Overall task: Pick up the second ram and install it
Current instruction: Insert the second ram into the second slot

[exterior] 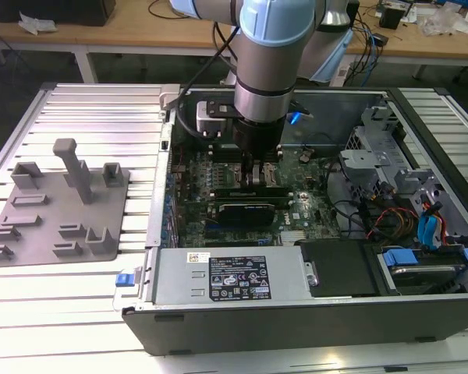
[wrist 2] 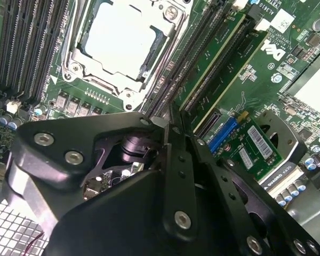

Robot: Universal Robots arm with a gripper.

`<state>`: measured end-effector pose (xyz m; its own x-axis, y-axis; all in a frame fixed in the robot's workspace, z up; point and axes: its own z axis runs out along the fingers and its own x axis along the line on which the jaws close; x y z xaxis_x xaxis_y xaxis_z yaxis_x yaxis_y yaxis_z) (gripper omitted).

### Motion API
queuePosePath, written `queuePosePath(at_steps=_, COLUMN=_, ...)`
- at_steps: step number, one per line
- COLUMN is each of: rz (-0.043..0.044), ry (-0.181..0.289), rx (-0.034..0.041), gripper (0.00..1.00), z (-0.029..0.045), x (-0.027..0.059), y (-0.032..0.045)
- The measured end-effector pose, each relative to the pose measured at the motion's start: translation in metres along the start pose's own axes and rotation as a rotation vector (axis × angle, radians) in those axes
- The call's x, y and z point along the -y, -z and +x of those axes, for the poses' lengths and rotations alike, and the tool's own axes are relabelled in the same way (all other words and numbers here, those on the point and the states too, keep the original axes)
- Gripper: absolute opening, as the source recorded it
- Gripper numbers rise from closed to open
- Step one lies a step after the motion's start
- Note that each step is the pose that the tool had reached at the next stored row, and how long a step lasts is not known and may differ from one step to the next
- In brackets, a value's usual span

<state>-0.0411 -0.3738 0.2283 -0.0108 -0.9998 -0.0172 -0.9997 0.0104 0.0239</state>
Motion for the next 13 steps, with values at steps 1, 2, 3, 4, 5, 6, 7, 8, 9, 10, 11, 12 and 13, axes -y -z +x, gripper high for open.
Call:
queuePosePath(at_steps=1, rz=0.0000, ry=0.000, rx=0.0000, gripper=0.09, z=0.0000, x=0.0000, y=0.0000)
queuePosePath(at_steps=2, rz=-0.0002, ry=0.000, rx=0.0001, gripper=0.09, z=0.0000, x=0.0000, y=0.0000)
queuePosePath(at_steps=3, rz=0.0000, ry=0.000, rx=0.0001, gripper=0.10, z=0.0000, x=0.0000, y=-0.0001)
queuePosePath(at_steps=4, rz=0.0000, ry=0.000, rx=0.0000, gripper=0.23, z=0.0000, x=0.0000, y=-0.0001)
queuePosePath(at_steps=5, rz=0.0000, ry=0.000, rx=0.0000, gripper=0.23, z=0.0000, x=0.0000, y=-0.0001)
queuePosePath(at_steps=6, rz=0.0002, ry=0.000, rx=0.0003, gripper=0.23, z=-0.0001, x=0.0000, y=0.0009)
queuePosePath(at_steps=7, rz=0.0000, ry=0.000, rx=0.0001, gripper=0.23, z=-0.0001, x=-0.0001, y=0.0045)
queuePosePath(at_steps=8, rz=0.0001, ry=0.000, rx=0.0001, gripper=0.23, z=-0.0002, x=-0.0002, y=0.0084)
queuePosePath(at_steps=9, rz=0.0001, ry=0.000, rx=0.0001, gripper=0.23, z=-0.0002, x=-0.0003, y=0.0109)
queuePosePath(at_steps=10, rz=0.0001, ry=0.000, rx=0.0000, gripper=0.23, z=-0.0002, x=-0.0003, y=0.0136)
queuePosePath(at_steps=11, rz=0.0003, ry=0.000, rx=-0.0001, gripper=0.23, z=-0.0003, x=-0.0004, y=0.0181)
queuePosePath(at_steps=12, rz=0.0003, ry=0.000, rx=0.0000, gripper=0.23, z=-0.0004, x=-0.0005, y=0.0206)
queuePosePath(at_steps=13, rz=0.0004, ry=0.000, rx=0.0000, gripper=0.23, z=-0.0004, x=-0.0005, y=0.0223)
